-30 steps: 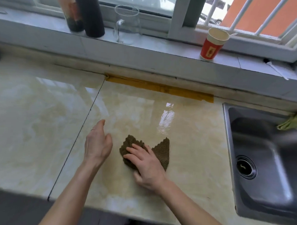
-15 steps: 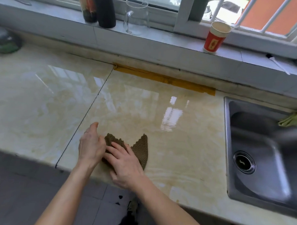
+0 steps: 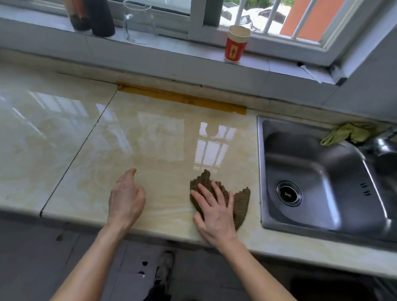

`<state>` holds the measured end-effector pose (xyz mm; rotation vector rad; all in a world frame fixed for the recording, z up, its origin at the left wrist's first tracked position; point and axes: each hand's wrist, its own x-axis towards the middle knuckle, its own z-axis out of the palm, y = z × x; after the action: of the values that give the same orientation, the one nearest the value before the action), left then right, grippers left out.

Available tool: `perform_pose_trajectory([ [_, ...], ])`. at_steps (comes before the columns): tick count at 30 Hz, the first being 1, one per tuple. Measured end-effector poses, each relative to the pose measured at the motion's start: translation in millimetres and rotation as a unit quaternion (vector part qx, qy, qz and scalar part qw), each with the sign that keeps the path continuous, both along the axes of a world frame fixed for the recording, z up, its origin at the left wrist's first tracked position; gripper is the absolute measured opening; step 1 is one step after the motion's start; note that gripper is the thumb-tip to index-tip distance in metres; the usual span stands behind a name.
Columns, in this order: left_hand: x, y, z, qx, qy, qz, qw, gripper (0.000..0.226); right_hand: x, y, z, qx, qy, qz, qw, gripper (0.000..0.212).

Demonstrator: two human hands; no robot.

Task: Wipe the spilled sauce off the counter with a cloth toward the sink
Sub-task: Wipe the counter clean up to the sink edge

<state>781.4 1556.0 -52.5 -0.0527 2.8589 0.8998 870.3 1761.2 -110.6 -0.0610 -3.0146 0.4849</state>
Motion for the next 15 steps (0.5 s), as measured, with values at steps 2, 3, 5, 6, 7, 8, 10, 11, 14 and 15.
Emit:
perform_pose_trajectory([
  [2, 6.9, 13.0, -0.4, 0.004, -0.003, -0.011, 1.0, 0.054, 8.1, -10.8, -1.5, -0.016, -0.001, 0.043, 0.999, 0.058],
  [3, 10.6, 21.1, -0.7, 0.006, -0.004, -0.018, 1.0, 0.054, 15.9, -8.6, -3.0, -0.011, 0.0, 0.07, 0.998, 0.059],
  [5, 18.2, 31.7, -0.1, 0.009, -0.004, -0.026, 1.0, 0.054, 28.0, 10.0, -5.2, 0.009, 0.007, 0.1, 0.995, 0.061],
  [6, 20.5, 33.9, 0.7, 0.009, -0.003, -0.029, 1.0, 0.054, 29.1, 22.8, -5.5, 0.019, 0.009, 0.092, 0.996, 0.061],
  [7, 24.2, 37.4, 0.8, 0.009, -0.001, -0.032, 0.999, 0.054, 29.9, 38.1, -5.4, 0.029, 0.006, 0.069, 0.997, 0.061],
  [8, 26.0, 39.3, 1.1, 0.007, 0.0, -0.034, 0.999, 0.054, 27.3, 51.9, -4.0, 0.04, 0.001, 0.038, 0.998, 0.061],
  [10, 31.6, 41.8, 0.4, 0.0, 0.001, -0.037, 0.999, 0.053, 23.5, 70.4, -2.6, 0.051, -0.008, -0.022, 0.998, 0.06],
  [11, 34.2, 42.5, -0.1, -0.001, 0.001, -0.04, 0.999, 0.053, 23.0, 71.7, -1.5, 0.045, -0.008, -0.045, 0.998, 0.06],
  [14, 40.5, 47.3, -1.0, -0.003, 0.002, -0.046, 0.999, 0.053, 25.1, 47.3, 2.3, -0.01, 0.008, -0.1, 0.995, 0.061],
  [15, 42.0, 49.2, -1.4, -0.003, 0.002, -0.047, 0.999, 0.053, 26.7, 33.1, 2.3, -0.025, 0.01, -0.097, 0.995, 0.06],
])
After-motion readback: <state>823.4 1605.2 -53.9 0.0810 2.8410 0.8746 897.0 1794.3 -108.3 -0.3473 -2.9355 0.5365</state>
